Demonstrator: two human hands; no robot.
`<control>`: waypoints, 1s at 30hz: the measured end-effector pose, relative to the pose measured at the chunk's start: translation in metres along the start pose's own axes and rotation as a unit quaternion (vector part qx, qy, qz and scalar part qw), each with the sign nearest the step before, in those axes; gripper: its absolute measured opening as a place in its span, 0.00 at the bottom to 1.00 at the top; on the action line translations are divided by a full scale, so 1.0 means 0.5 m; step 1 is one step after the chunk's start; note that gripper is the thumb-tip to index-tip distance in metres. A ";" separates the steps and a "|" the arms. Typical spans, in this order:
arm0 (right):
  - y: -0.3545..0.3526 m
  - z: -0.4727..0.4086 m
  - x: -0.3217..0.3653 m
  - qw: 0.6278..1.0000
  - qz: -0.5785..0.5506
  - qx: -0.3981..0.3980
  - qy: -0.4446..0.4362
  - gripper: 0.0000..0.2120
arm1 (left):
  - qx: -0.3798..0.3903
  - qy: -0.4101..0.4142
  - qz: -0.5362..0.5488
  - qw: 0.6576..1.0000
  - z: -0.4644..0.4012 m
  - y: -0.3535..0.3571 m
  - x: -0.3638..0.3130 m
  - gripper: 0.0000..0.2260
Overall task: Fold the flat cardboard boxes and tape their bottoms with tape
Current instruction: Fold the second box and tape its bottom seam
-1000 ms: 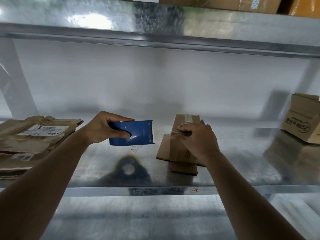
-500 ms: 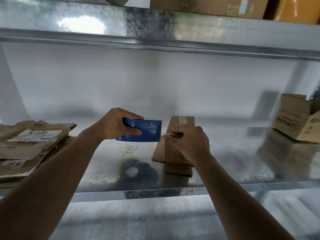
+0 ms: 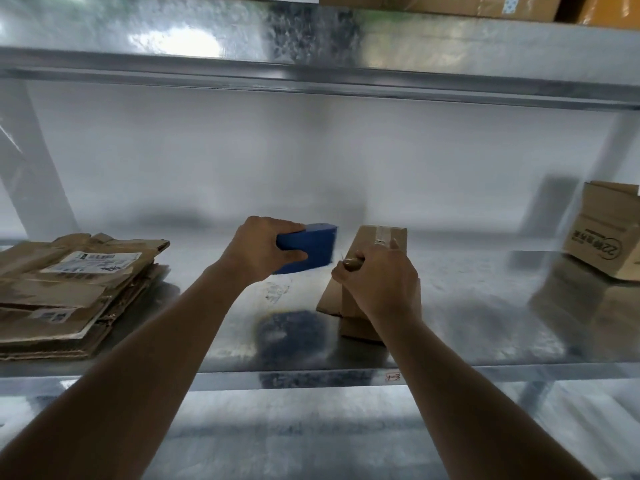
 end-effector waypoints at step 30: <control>-0.011 -0.021 -0.020 0.997 0.021 -0.065 -0.028 0.11 | 0.021 -0.092 0.015 0.995 0.044 0.109 0.061 0.26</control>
Point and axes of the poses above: each hand's wrist, its own z-axis away from the middle knuckle, its own y-axis out of the palm, x = y × z, the point moved 8 cm from there along -z, towards the middle knuckle, and after that the axes turned 11 degrees about x, right-handed, at the moved point
